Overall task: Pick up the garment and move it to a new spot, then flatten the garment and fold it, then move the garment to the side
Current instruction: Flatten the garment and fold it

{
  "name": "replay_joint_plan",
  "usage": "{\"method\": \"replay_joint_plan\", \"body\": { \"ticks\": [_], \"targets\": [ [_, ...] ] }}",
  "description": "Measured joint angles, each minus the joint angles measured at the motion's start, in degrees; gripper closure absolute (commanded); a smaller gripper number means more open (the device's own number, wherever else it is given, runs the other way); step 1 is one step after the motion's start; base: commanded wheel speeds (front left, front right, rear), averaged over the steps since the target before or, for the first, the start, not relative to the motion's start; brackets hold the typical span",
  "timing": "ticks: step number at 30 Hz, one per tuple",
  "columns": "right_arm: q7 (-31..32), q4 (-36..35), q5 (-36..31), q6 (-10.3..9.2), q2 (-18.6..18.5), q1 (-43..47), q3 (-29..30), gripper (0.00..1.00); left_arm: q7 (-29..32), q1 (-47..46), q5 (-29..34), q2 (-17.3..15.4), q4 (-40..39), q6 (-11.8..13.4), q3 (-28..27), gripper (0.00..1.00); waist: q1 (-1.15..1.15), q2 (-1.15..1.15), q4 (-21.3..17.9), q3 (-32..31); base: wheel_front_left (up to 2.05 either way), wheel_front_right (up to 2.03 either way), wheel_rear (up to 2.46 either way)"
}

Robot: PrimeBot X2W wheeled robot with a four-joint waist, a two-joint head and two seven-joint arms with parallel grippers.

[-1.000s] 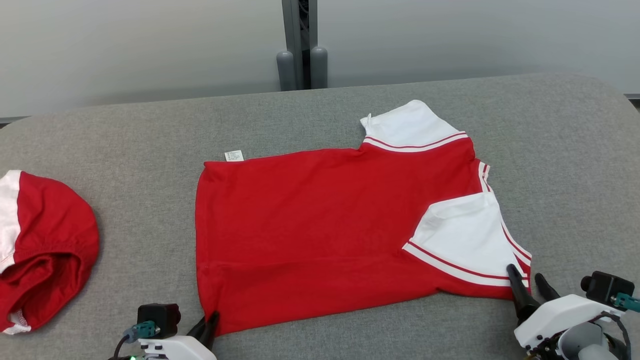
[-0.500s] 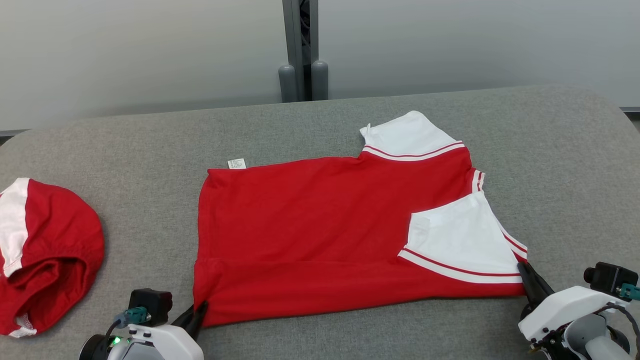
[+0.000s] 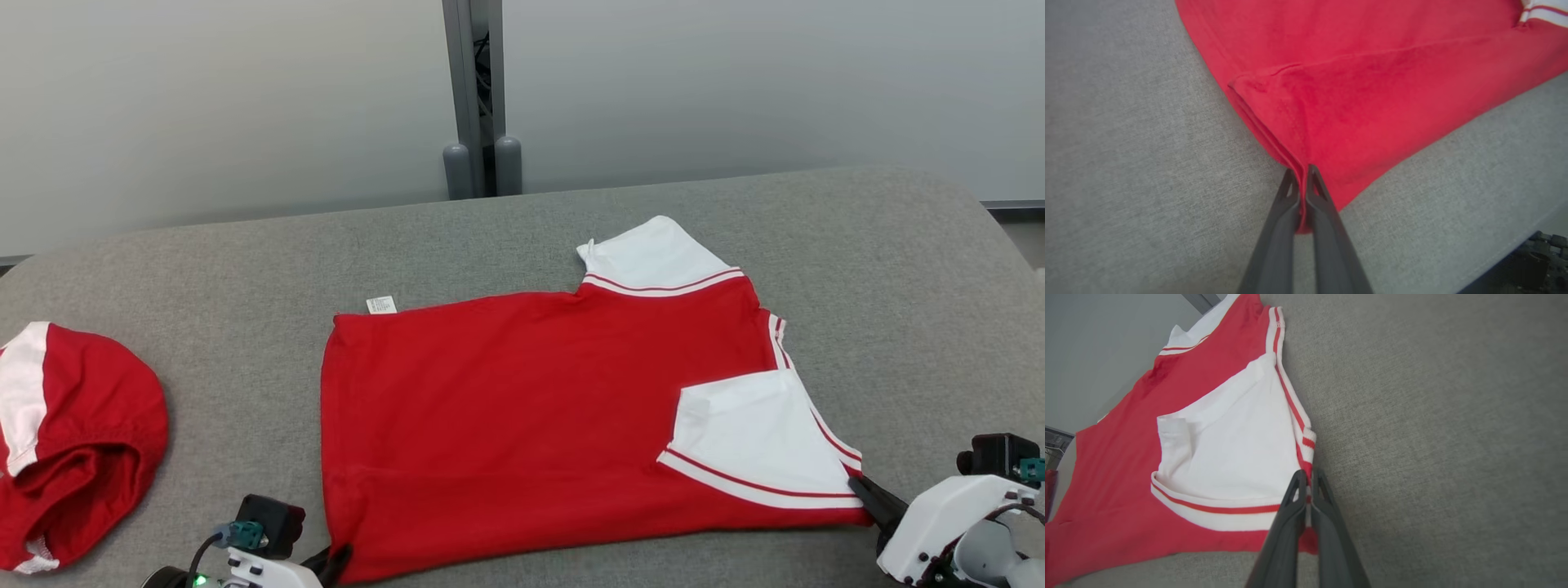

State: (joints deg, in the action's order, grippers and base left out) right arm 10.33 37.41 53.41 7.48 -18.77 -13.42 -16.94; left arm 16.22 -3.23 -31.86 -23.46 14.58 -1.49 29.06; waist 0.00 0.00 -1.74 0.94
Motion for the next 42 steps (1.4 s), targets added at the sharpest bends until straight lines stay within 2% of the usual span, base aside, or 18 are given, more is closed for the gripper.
{"method": "replay_joint_plan", "body": {
  "ticks": [9, 13, 19, 25, 26, 27, 28, 33, 36, 39, 42],
  "targets": [
    [16.82, -7.42, -0.41, 0.01, -2.7, 6.11, 3.42, 1.0, 6.08, 3.47, -2.15, -4.19, -6.68, 0.03, 0.07, 1.0, 0.0, 0.0, -0.55, -1.61, 0.0, 0.0, 0.0],
    [21.38, -10.45, -1.37, 0.01, -2.49, 8.55, 7.11, 1.0, 7.99, 4.3, -2.33, -5.61, -9.26, 0.25, 0.12, 1.0, 0.0, 0.0, -0.65, -1.88, 0.0, 0.0, 0.0],
    [29.15, -18.01, -6.28, 0.01, 1.45, 14.7, 15.53, 1.0, 12.96, 7.04, -3.9, -8.01, -13.26, 0.73, 0.89, 1.0, 0.0, 0.0, -0.77, -2.37, 0.0, 0.0, 0.0],
    [35.79, -25.79, -12.73, -0.01, 7.99, 19.89, 22.92, 1.0, 16.77, 9.87, -5.58, -9.76, -16.83, 1.57, 1.43, 1.0, 0.0, 0.0, -1.1, -2.61, 0.0, 0.0, 0.0],
    [36.66, -26.84, -13.79, -0.01, 9.13, 20.26, 24.08, 0.24, 17.04, 10.01, -5.61, -9.88, -17.29, 1.76, 1.43, 0.62, 0.0, 0.0, -1.15, -2.61, 0.0, 0.0, 0.0],
    [37.23, -28.07, -15.01, 0.0, 10.15, 20.61, 25.31, 0.0, 17.06, 10.06, -5.67, -10.0, -17.68, 1.97, 1.37, 0.29, 0.0, 0.0, -1.21, -2.59, 0.0, 0.0, 0.0],
    [38.09, -29.1, -15.89, -0.01, 11.05, 20.84, 26.2, 0.0, 17.14, 10.06, -5.67, -10.07, -17.95, 2.1, 1.31, 0.0, 0.0, 0.0, -1.26, -2.59, 0.0, 0.0, 0.0],
    [40.19, -33.44, -20.36, 0.0, 13.67, 20.85, 30.86, 0.0, 16.94, 10.09, -4.5, -10.91, -19.03, 3.86, 0.53, 0.0, 0.0, 0.0, -1.58, -2.58, 0.0, 0.0, 0.0],
    [39.92, -35.52, -22.3, -0.01, 14.28, 19.96, 31.65, 0.0, 16.13, 9.94, -4.47, -11.5, -19.34, 4.93, -0.73, 0.0, 0.0, 0.0, -1.68, -2.47, 0.0, 0.0, 0.0],
    [37.57, -37.39, -22.67, -0.01, 14.61, 17.74, 32.44, 0.0, 13.74, 8.89, -3.94, -11.41, -19.93, 6.12, -2.64, 0.0, 0.0, 0.0, -1.7, -2.28, 0.0, 0.0, 0.0],
    [32.31, -39.2, -22.76, -0.01, 14.34, 15.49, 31.29, 0.0, 8.9, 6.59, -2.86, -10.35, -20.31, 7.76, -5.43, 0.0, 0.0, 0.0, -1.69, -1.99, 0.0, 0.0, 0.0]
  ]
}}
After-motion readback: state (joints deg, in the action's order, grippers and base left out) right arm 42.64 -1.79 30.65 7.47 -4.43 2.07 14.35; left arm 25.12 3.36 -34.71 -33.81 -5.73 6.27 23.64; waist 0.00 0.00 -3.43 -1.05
